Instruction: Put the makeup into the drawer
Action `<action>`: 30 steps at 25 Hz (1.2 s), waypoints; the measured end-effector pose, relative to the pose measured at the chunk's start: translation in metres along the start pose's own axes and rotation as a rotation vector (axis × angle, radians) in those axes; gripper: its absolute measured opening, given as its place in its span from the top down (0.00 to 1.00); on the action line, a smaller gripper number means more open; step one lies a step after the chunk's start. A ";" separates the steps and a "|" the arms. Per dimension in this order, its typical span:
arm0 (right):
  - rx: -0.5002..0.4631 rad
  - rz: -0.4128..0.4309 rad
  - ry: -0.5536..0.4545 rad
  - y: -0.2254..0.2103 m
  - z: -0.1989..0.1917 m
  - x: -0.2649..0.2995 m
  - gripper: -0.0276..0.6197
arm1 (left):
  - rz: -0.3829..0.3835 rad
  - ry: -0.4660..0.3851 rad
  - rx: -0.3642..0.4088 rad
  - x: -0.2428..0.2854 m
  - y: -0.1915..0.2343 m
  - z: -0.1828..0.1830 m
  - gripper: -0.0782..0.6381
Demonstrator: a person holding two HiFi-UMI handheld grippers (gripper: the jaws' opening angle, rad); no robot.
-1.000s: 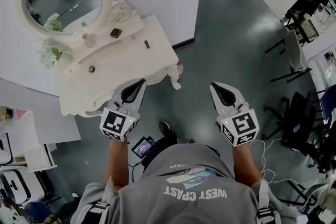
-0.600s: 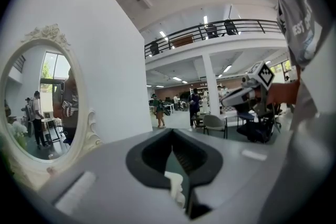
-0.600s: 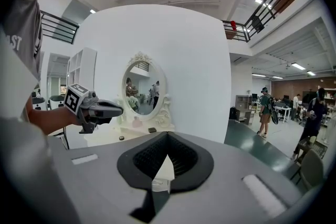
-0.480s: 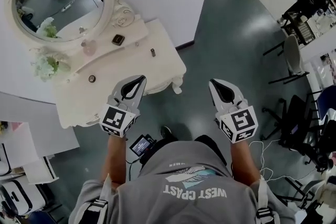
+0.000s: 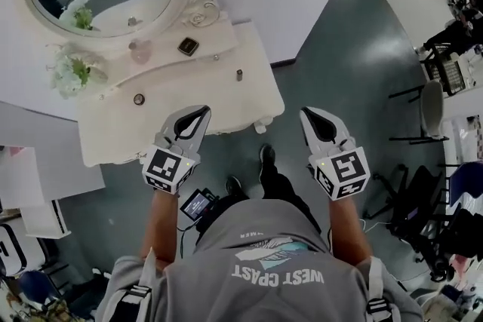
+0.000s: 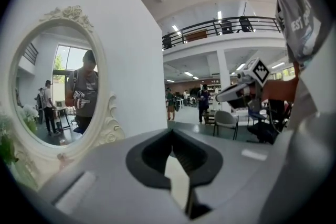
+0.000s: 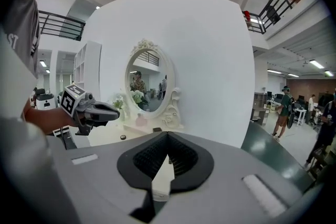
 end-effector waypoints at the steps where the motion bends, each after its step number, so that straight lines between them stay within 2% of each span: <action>1: -0.002 0.021 -0.001 -0.001 0.002 0.011 0.95 | 0.022 0.007 -0.005 0.000 0.006 -0.002 0.89; 6: -0.024 0.139 0.011 -0.011 0.009 0.070 0.95 | 0.136 0.032 -0.068 0.008 0.031 -0.003 0.89; 11: -0.044 0.224 0.046 -0.017 0.008 0.135 0.95 | 0.184 0.067 -0.106 0.022 0.053 -0.020 0.89; 20: -0.092 0.339 0.132 0.002 -0.021 0.231 0.95 | 0.229 0.152 -0.278 0.036 0.065 -0.098 0.89; 30: -0.124 0.370 0.240 0.029 -0.090 0.315 0.95 | 0.254 0.227 -0.444 0.043 0.063 -0.200 0.89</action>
Point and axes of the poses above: the fingertips, and each gripper's own axes: x forward along the fingers, y to its left, z out of its top, the point moved 5 cm from there along -x, backward along the fingers, and after that the axes turned 10 degrees about -z, right-handed, at the moved point
